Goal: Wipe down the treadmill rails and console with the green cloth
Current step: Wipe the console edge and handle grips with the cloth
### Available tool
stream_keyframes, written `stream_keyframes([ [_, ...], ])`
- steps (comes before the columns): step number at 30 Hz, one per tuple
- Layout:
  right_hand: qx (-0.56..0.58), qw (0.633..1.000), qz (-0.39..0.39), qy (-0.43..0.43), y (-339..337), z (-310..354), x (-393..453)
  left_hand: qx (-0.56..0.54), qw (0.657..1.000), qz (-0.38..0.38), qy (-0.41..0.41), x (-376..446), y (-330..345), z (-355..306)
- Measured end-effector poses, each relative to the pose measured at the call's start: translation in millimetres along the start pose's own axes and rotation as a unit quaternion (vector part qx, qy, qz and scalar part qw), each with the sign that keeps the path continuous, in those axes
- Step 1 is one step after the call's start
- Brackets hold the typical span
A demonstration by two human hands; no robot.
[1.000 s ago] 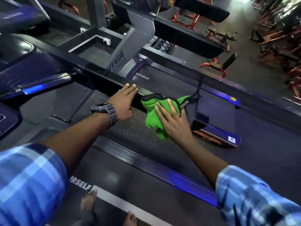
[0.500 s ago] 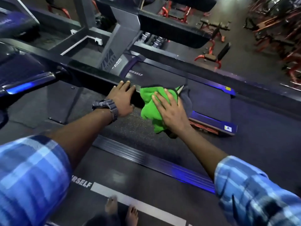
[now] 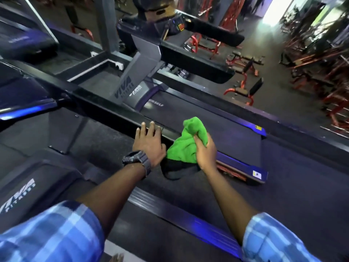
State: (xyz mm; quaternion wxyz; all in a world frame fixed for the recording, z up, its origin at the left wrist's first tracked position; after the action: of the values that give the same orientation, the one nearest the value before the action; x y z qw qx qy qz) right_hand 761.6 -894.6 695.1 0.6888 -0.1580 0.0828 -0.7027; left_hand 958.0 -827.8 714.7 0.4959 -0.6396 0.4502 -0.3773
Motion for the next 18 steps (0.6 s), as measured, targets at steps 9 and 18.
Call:
stream_keyframes([
  [9,0.141,0.937,0.319,-0.002,-7.7,-10.9,15.4,-0.034,0.988,-0.012,-0.152,-20.6,16.8,-77.5],
  [18,0.221,0.860,0.388,0.246,23.2,-35.3,24.2,-0.056,0.976,-0.020,-0.209,-22.3,10.0,-90.0],
])
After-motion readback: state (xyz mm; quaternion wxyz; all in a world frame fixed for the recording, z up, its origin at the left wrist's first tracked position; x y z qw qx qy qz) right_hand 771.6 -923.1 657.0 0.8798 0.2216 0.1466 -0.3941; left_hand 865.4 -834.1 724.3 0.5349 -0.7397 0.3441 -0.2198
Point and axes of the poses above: each hand's wrist, its own x-axis towards the middle knuckle, its own y-axis out of the palm, z = x × y, the point moved 8 cm from there along x, towards the middle knuckle, and after that the axes turned 4 degrees about -y, right-handed, at the moved point
